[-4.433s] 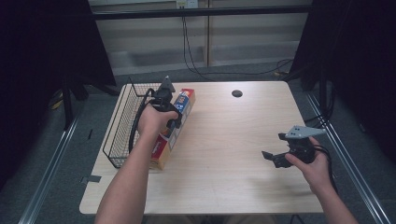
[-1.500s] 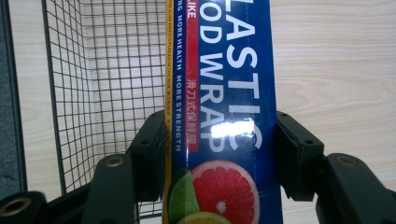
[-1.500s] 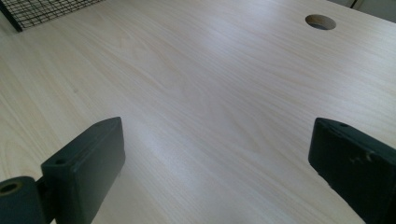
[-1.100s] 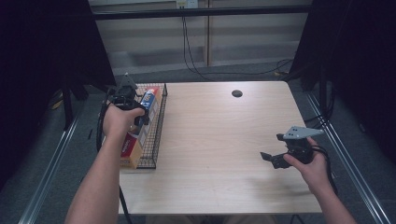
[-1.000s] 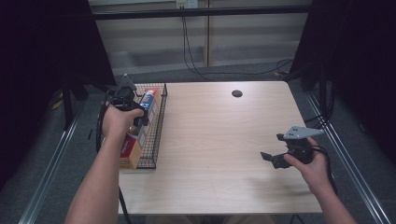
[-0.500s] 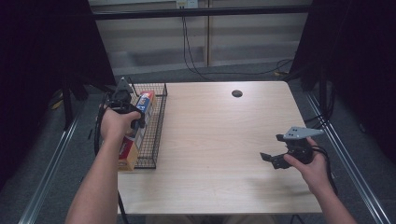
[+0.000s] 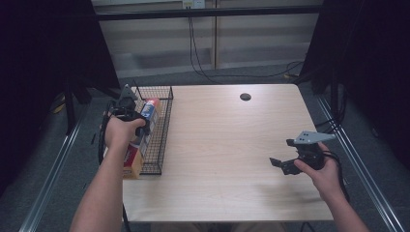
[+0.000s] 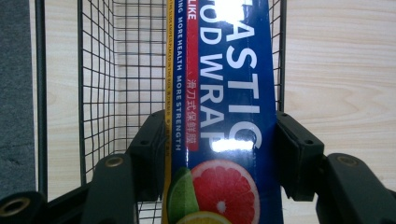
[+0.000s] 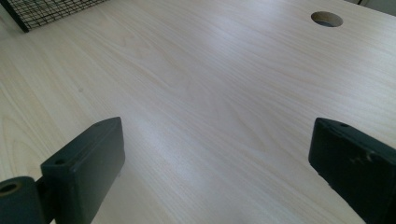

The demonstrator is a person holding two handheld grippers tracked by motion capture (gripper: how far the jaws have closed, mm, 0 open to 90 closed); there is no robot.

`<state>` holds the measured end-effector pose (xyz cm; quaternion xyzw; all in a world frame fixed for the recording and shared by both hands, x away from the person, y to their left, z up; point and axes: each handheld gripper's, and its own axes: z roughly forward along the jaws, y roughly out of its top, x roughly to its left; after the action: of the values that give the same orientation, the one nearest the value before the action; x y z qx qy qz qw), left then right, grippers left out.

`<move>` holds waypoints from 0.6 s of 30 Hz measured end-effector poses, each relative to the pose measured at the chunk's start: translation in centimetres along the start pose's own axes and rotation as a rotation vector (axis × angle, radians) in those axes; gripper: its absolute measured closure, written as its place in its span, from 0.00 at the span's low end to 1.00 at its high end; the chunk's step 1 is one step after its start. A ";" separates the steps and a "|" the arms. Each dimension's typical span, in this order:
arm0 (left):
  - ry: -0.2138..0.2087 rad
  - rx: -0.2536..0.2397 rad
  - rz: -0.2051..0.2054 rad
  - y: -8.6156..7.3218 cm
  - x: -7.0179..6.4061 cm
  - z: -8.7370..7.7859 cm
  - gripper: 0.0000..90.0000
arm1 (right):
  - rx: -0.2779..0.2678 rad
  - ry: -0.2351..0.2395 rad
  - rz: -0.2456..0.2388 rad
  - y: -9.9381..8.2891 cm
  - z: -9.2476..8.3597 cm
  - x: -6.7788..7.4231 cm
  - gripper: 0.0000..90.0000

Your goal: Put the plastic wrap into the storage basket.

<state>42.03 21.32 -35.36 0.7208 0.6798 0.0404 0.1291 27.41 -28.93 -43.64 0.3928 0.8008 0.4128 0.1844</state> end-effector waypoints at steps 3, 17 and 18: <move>0.012 0.001 -0.010 0.1 0.0 0.2 0.49 | 0.000 -0.003 -0.001 0.0 -0.1 0.0 0.04; 0.009 0.005 -0.010 0.3 0.3 1.4 0.49 | -0.004 0.004 -0.012 0.0 0.0 0.1 0.04; 0.011 0.006 -0.018 0.3 0.3 1.6 0.49 | -0.002 0.006 -0.010 0.0 0.0 0.1 0.04</move>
<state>42.69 21.41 -36.84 0.7149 0.6869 0.0413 0.1237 27.35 -28.84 -43.65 0.3874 0.8030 0.4136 0.1847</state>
